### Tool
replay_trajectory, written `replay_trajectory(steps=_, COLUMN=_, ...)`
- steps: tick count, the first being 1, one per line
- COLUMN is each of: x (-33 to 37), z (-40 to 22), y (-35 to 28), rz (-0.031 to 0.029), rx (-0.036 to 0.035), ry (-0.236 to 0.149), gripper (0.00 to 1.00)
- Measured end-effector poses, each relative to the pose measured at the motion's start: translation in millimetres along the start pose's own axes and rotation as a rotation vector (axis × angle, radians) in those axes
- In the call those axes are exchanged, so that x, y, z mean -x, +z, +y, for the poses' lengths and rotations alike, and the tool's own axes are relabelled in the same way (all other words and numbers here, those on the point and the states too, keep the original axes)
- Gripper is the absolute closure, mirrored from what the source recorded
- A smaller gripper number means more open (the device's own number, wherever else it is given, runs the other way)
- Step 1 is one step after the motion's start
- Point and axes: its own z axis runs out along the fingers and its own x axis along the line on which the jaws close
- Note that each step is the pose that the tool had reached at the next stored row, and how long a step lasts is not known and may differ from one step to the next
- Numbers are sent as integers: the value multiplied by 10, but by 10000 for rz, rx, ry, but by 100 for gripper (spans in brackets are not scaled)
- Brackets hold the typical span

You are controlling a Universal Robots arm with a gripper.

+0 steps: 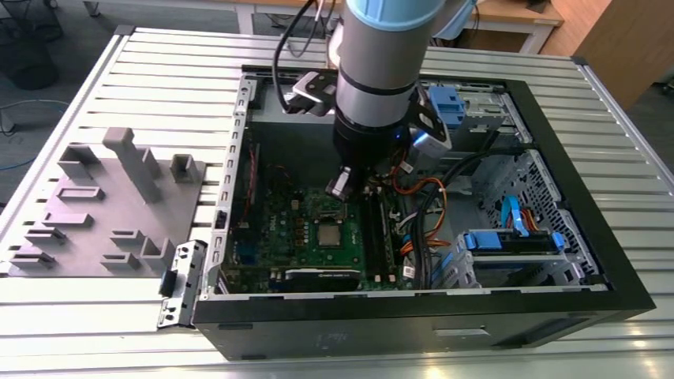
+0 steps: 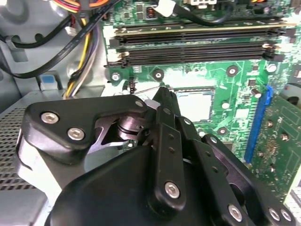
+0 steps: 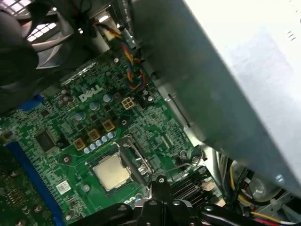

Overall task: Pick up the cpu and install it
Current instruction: 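Close the cpu cover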

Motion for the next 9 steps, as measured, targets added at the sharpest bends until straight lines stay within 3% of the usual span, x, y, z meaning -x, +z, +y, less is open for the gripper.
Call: replay_trajectory(steps=9, x=-108, z=-71, y=-2, rz=-1, rx=1, ry=0, gripper=89)
